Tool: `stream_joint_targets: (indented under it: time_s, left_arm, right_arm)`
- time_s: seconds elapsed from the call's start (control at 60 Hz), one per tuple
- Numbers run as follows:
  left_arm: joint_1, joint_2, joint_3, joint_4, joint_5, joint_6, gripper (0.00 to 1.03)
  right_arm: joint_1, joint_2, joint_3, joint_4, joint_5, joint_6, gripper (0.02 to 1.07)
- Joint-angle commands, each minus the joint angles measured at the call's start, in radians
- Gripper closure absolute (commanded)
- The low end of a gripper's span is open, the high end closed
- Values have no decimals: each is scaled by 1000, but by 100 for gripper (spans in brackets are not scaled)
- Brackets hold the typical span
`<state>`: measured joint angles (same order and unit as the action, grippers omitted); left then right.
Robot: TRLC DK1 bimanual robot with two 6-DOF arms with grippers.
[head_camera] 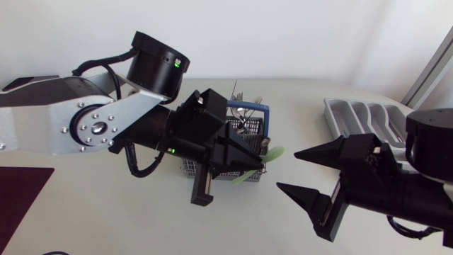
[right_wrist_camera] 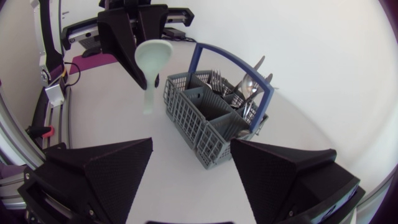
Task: Sort the cutlery from the basket into the organizer compartments.
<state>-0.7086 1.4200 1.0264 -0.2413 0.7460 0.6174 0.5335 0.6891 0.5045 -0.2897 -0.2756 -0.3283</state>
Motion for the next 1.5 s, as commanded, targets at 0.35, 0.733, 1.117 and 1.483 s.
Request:
stream_joint_targets:
  time_s: [0.35,0.733,1.117,1.483]
  left_arm:
    - [-61,10,90,122,87,-234,100]
    - [-49,37,86,160,89,-239,100]
    - [-42,43,84,188,104,-262,100]
    - [-45,48,84,201,104,-280,100]
  right_arm:
    - [-127,139,124,26,-341,110,18]
    - [-125,168,146,26,-427,143,49]
    - [-121,173,157,18,-479,144,88]
    - [-115,171,160,3,-499,144,98]
